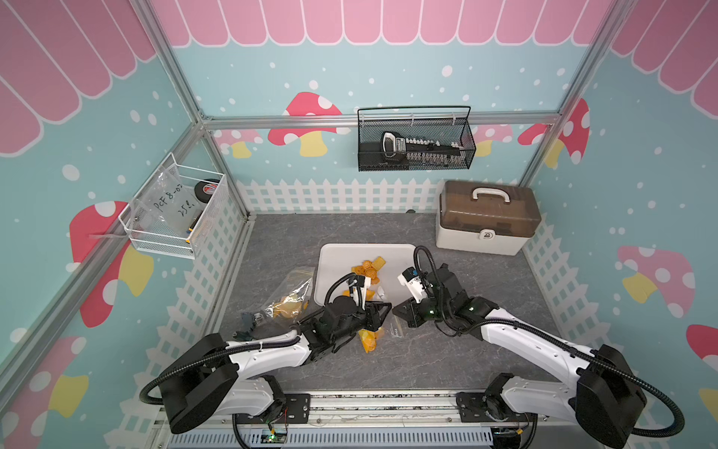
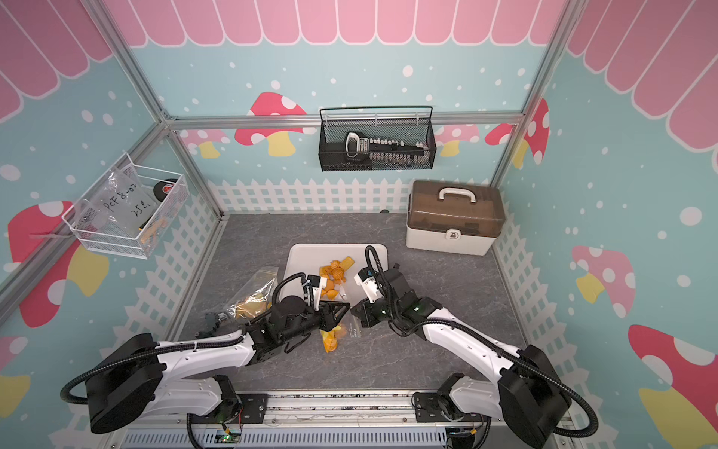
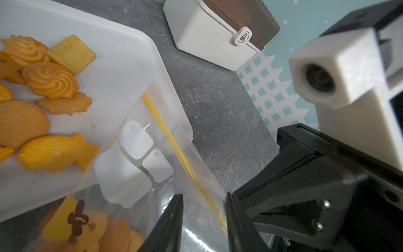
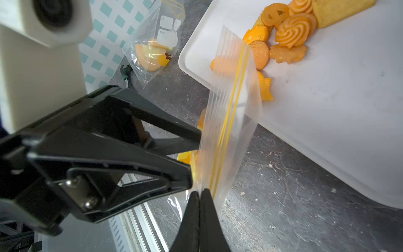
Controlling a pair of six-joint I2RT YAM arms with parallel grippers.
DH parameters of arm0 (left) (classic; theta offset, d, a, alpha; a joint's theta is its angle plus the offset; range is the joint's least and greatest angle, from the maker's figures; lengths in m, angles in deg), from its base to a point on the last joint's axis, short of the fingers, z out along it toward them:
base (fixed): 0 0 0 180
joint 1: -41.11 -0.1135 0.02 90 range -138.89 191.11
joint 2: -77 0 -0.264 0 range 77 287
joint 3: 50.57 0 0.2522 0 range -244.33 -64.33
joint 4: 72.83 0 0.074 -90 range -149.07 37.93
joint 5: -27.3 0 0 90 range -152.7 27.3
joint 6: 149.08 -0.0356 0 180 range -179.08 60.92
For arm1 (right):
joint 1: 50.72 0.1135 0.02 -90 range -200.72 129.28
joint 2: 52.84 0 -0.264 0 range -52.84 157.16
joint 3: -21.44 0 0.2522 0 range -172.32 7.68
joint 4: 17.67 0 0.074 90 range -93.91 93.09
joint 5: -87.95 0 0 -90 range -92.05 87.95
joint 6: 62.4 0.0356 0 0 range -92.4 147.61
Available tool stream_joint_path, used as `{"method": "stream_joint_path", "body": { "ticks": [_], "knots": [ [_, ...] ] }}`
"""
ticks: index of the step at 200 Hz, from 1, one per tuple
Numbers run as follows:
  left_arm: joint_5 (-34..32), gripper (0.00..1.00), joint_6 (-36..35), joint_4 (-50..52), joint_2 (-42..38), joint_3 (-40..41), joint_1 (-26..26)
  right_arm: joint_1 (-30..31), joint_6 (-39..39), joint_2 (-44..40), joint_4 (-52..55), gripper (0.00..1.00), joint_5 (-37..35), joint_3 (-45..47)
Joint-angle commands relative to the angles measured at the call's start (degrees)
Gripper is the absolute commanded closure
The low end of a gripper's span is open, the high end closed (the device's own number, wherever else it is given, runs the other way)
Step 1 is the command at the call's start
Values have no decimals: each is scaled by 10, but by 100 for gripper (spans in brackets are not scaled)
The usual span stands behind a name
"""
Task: Pour cookies out of the ziploc bag
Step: Open the ziploc bag at the center of the board.
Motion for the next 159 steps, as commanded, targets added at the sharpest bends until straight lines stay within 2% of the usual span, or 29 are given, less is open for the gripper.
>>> {"method": "stream_joint_path", "body": {
  "ticks": [1, 32, 52, 66, 85, 115, 127, 159],
  "knots": [
    [11, 67, 10, -36, 9, -1, 0, 3, 3, -4, -10, 100, 3, 8],
    [8, 76, 8, -38, 10, -2, -1, 3, 1, -6, -7, 100, 6, 6],
    [11, 78, 8, -41, 13, -4, -1, 3, -2, -9, 0, 97, 5, 7],
    [17, 75, 12, -50, 13, -3, -1, 3, -5, -12, 6, 99, 3, 7],
    [16, 64, 12, -48, 7, -3, -1, 3, -5, -15, 7, 100, 2, 10],
    [6, 63, 9, -36, 20, -9, -1, 3, -5, -14, 7, 99, 4, 11],
    [8, 66, 11, -43, 30, -8, -1, 3, -5, -16, 7, 96, 4, 11],
    [5, 81, 12, -52, 45, -8, -2, 1, -13, -38, 24, 77, -7, 12]
  ]
}}
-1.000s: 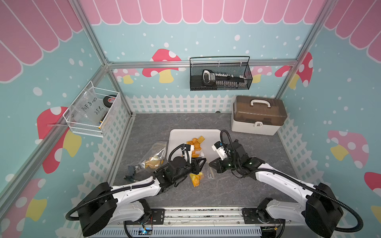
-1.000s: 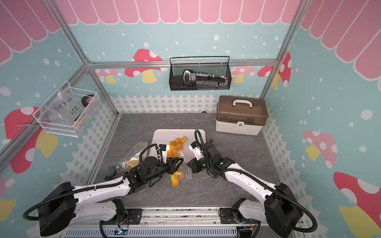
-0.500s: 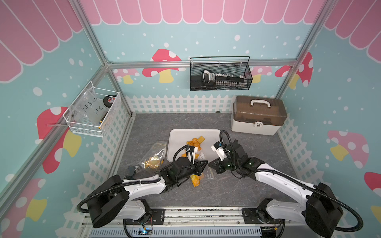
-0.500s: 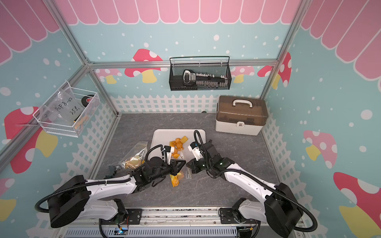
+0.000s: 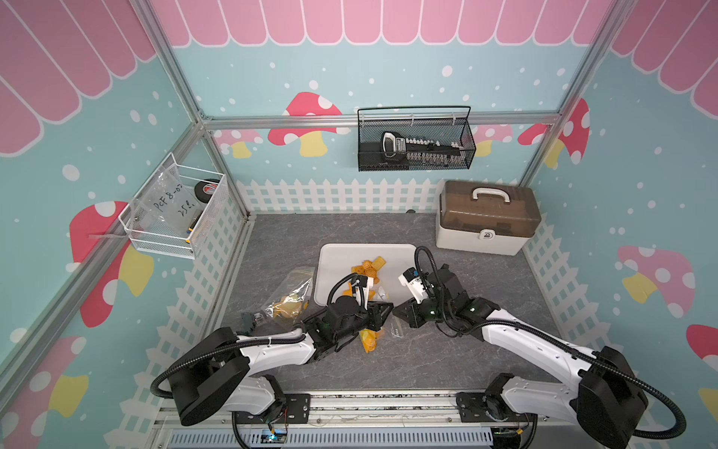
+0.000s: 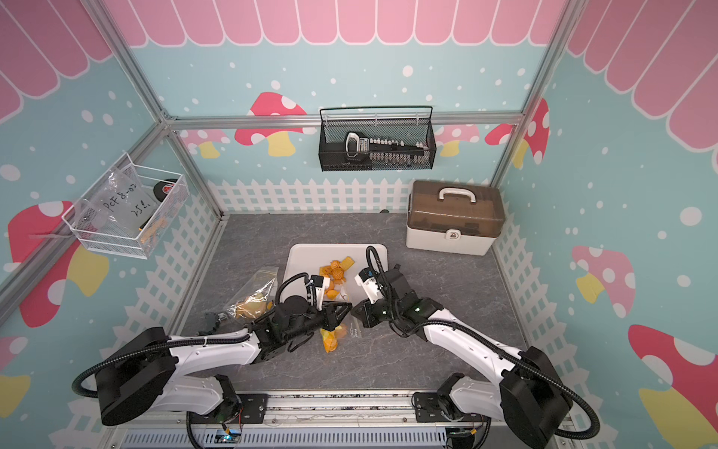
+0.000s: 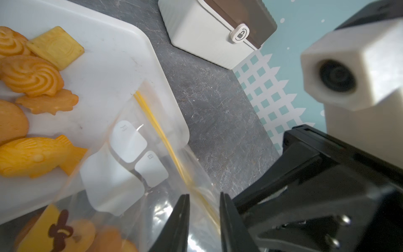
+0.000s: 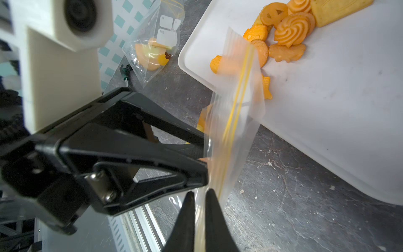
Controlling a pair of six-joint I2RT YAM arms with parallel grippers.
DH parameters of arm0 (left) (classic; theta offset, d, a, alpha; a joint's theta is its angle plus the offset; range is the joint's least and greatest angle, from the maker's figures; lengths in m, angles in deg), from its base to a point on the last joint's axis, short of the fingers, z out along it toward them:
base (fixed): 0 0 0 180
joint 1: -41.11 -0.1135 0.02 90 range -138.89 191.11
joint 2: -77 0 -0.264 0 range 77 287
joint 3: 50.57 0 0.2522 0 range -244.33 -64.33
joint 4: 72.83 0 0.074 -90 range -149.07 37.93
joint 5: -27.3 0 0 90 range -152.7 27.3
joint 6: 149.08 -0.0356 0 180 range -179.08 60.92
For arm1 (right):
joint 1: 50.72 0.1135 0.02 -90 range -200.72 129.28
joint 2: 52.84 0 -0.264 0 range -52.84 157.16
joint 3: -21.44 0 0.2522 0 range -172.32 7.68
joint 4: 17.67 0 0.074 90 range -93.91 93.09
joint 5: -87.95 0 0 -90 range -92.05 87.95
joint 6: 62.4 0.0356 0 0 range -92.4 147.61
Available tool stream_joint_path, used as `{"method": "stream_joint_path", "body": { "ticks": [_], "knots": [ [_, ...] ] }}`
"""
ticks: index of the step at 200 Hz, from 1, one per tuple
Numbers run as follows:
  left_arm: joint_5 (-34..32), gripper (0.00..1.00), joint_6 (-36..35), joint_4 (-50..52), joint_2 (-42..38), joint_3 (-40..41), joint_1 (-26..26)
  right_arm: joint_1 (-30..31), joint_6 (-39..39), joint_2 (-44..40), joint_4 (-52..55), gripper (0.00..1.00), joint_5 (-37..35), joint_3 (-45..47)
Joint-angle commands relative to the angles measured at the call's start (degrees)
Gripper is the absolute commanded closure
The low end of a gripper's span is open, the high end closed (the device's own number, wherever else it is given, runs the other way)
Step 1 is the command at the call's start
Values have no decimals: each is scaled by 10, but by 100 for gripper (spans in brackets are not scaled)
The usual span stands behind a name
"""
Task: Pour cookies out of the ziploc bag
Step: Open the ziploc bag at the center of the board.
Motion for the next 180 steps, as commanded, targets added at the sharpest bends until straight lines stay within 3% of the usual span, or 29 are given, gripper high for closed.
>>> {"method": "stream_joint_path", "body": {
  "ticks": [1, 41, 114, 180],
  "knots": [
    [-5, 82, 6, -14, 11, -8, -2, 1, -11, -28, 19, 77, -4, 8],
    [-1, 95, 4, -19, 7, -2, -2, -41, -22, -64, 43, 68, 11, 15],
    [10, 97, 6, -36, 18, -3, -2, -40, -10, -8, 10, 64, 58, -9],
    [12, 100, 3, -35, 25, -7, -2, -22, -9, 31, 7, 63, 34, -35]
  ]
}}
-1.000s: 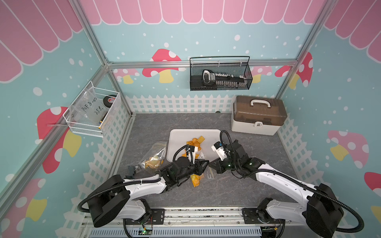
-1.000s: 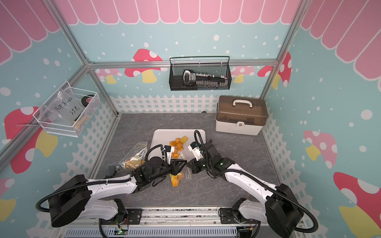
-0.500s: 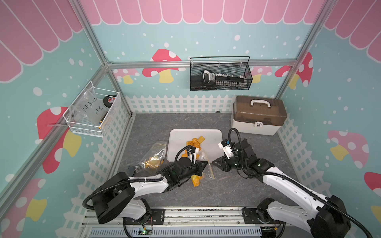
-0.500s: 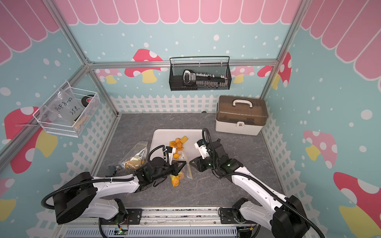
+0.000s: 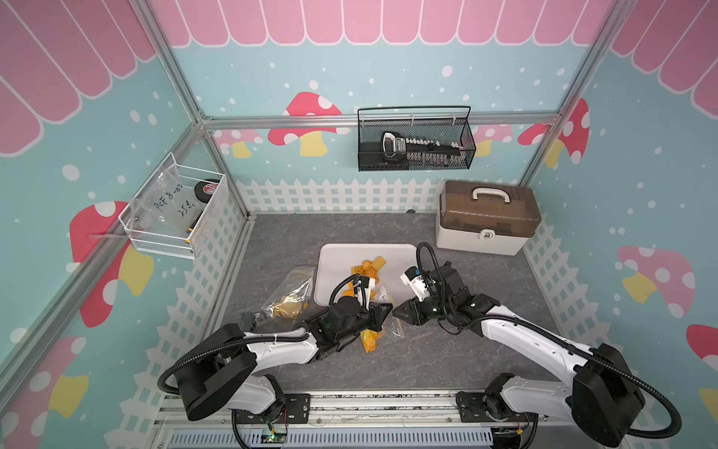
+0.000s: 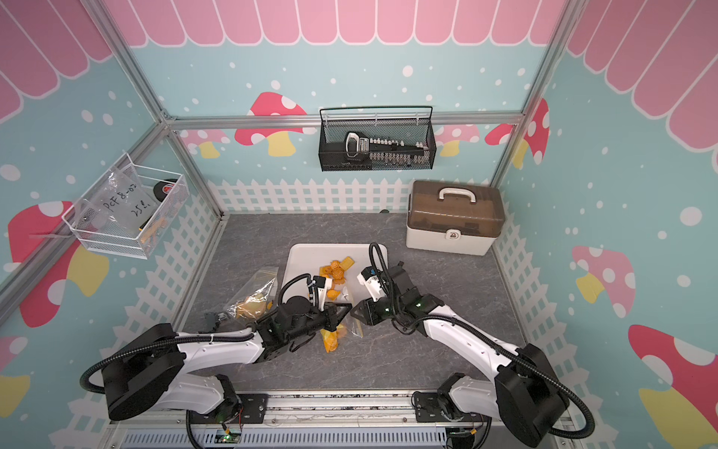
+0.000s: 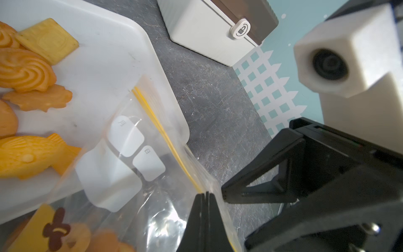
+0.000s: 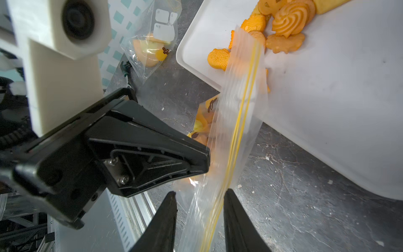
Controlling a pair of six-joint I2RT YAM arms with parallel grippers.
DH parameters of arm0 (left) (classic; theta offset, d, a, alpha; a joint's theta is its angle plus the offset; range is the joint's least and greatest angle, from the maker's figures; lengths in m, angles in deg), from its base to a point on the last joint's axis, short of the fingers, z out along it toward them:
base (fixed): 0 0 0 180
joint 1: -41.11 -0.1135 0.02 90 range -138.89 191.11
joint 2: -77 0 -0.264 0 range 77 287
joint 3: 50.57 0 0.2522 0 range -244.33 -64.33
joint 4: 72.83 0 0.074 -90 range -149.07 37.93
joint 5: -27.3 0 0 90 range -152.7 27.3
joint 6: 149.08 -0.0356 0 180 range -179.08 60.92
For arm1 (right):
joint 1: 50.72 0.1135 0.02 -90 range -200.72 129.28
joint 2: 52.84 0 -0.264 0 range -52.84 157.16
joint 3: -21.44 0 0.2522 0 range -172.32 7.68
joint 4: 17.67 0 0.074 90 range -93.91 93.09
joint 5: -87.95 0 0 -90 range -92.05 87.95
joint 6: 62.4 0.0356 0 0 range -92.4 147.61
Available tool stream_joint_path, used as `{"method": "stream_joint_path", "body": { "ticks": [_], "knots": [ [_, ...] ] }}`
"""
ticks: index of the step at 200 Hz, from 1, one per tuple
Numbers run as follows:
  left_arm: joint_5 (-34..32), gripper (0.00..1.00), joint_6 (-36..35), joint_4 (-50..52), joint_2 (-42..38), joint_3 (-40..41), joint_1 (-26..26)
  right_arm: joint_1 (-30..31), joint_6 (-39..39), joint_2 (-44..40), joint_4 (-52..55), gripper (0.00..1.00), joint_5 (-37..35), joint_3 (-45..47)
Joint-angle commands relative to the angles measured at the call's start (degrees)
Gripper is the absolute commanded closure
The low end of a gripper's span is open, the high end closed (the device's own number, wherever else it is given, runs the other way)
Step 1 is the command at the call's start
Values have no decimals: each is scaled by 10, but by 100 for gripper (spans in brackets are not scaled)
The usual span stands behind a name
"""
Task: Pour cookies out of the ziploc bag
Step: Open the ziploc bag at the center of the board.
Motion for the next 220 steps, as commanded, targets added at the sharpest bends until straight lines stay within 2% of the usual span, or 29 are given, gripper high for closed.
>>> {"method": "stream_joint_path", "body": {
  "ticks": [1, 19, 40, 63, 79, 113, 149, 179, 220],
  "knots": [
    [6, 100, 2, -14, 9, -7, -2, 6, 1, 6, -11, 63, -7, -20],
    [10, 100, 4, -20, 12, -7, -2, 8, 1, 10, -9, 64, -17, -21],
    [11, 100, 5, -19, 9, -6, -2, 8, -1, 12, -4, 78, -34, -18],
    [10, 100, 4, -16, 3, -4, -2, 9, -1, 19, -1, 80, -45, -15],
    [12, 100, 3, -16, 2, -4, -2, 10, -2, 23, 0, 84, -49, -15],
    [11, 100, 2, -16, 1, -4, -2, 12, -11, 27, 20, 100, -76, -22],
    [6, 100, 3, -7, 1, -7, -2, 16, -13, 24, 28, 100, -88, -23],
    [-4, 71, 2, 18, 4, -17, -2, 33, -11, 18, 30, 100, -96, -32],
    [-9, 58, 3, 32, 5, -24, -2, 48, -10, 20, 34, 100, -110, -34]
  ]
}}
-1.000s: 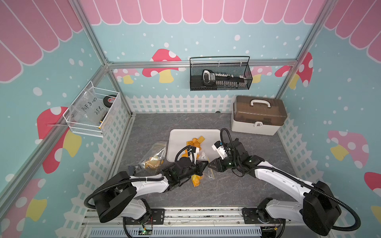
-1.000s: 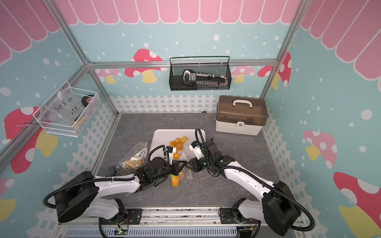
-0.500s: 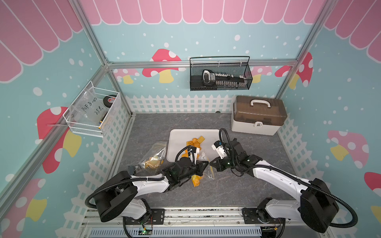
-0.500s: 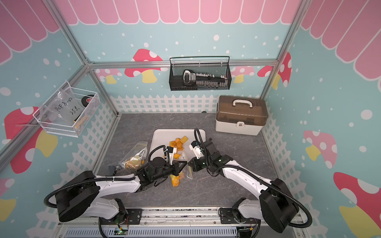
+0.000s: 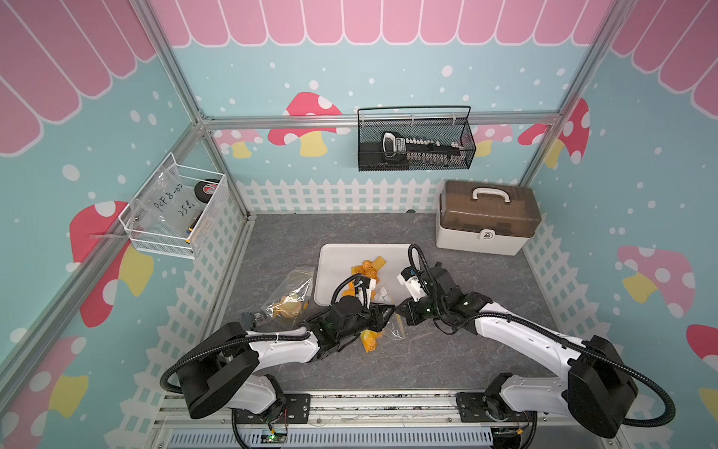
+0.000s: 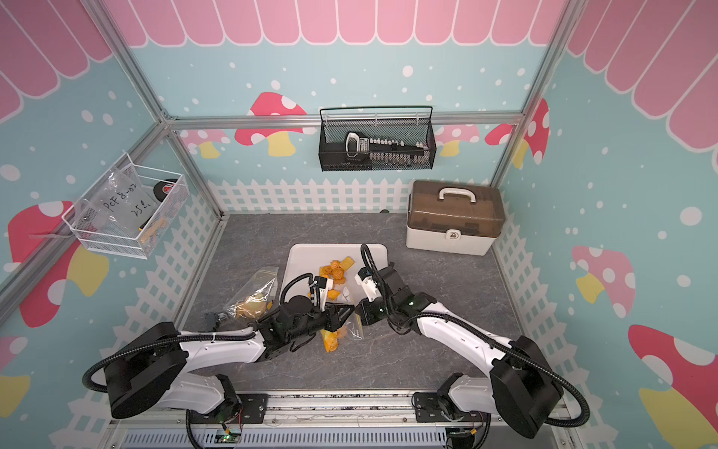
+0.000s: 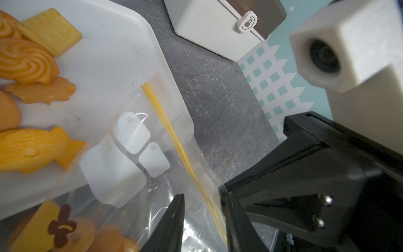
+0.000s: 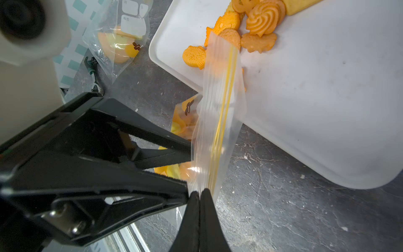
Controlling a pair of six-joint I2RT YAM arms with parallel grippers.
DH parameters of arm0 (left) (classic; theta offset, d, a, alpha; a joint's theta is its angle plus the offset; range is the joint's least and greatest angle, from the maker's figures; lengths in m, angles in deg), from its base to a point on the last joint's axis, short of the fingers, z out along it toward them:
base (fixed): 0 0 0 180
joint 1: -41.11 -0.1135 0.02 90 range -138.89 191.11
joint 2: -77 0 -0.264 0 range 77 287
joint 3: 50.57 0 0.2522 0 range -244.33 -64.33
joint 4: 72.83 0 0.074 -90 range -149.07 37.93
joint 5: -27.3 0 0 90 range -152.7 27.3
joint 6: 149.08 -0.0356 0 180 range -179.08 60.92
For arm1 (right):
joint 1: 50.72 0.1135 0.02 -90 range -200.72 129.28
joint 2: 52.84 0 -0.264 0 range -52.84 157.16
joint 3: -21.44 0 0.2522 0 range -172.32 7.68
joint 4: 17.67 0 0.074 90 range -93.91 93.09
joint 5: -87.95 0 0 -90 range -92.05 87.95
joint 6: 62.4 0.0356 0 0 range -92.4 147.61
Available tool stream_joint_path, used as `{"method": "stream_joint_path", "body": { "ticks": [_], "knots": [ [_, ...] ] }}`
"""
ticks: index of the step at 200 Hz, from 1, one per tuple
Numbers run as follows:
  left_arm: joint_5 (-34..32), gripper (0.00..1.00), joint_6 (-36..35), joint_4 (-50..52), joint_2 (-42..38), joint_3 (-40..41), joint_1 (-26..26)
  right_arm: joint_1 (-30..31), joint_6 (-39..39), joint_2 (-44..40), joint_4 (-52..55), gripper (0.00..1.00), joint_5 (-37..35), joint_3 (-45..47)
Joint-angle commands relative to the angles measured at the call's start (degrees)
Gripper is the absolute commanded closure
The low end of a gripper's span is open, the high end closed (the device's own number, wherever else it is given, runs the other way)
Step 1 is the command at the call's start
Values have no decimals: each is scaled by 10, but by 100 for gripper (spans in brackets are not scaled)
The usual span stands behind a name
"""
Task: Pour cookies out of the ziploc bag
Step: Open the ziploc bag at the center of the board.
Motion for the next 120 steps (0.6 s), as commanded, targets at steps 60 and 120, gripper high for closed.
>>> {"method": "stream_joint_path", "body": {
  "ticks": [60, 120],
  "knots": [
    [-31, 80, -7, 46, 2, -23, -2, 14, -3, -15, 6, 100, -9, -9],
    [-45, 60, -17, 68, 8, -39, -2, 15, -2, -18, 7, 100, 2, -12]
  ]
}}
